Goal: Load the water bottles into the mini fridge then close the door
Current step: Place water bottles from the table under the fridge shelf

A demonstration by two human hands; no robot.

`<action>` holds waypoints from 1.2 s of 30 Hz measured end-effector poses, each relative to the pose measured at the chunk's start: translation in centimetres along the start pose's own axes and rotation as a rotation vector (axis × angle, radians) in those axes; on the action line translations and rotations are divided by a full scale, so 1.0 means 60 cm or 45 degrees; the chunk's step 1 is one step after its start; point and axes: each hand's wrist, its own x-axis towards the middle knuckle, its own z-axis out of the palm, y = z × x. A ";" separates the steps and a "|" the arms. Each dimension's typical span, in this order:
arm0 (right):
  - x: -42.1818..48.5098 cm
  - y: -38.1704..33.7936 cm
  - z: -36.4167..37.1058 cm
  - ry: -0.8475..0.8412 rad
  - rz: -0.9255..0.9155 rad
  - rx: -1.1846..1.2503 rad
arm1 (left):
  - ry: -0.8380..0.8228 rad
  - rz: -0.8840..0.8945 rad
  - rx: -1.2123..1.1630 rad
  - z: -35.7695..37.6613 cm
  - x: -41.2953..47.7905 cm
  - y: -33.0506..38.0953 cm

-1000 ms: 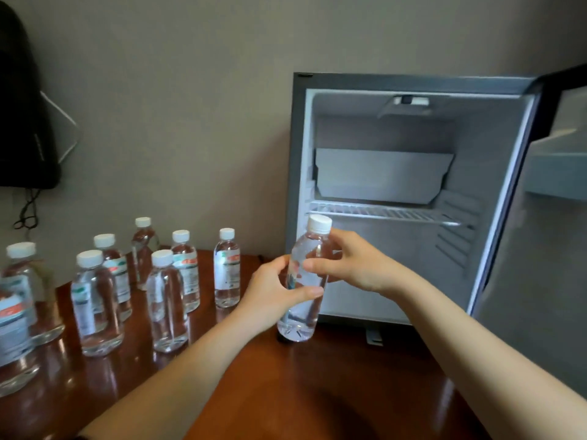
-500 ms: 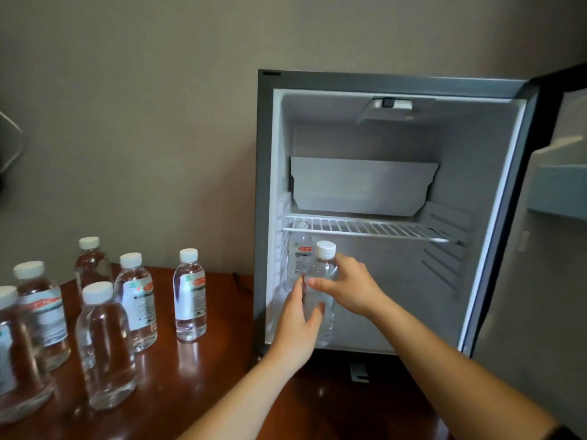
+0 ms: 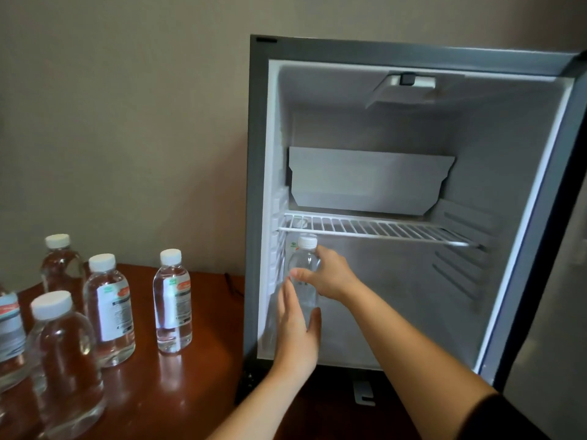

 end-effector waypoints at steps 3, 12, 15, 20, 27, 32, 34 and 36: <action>0.022 0.001 0.010 0.043 0.002 -0.021 | 0.008 0.007 0.061 0.005 0.016 -0.012; 0.064 -0.004 0.032 0.092 0.059 -0.126 | -0.004 0.017 0.205 0.014 0.051 -0.025; 0.065 -0.002 0.034 0.105 0.074 -0.086 | -0.014 0.009 0.213 0.017 0.052 -0.026; 0.052 0.001 0.029 0.111 0.087 0.021 | -0.076 -0.036 0.265 0.003 0.048 -0.017; -0.014 -0.011 -0.007 0.069 0.043 -0.283 | -0.237 -0.016 0.383 -0.050 0.008 0.020; -0.074 -0.051 -0.027 -0.021 -0.110 -0.374 | -0.470 0.022 0.420 -0.135 -0.040 0.049; -0.099 -0.072 -0.026 -0.092 -0.187 -0.396 | -0.560 0.032 0.519 -0.177 -0.061 0.056; -0.121 -0.096 -0.018 -0.162 -0.257 -0.403 | -0.601 0.043 0.636 -0.220 -0.084 0.062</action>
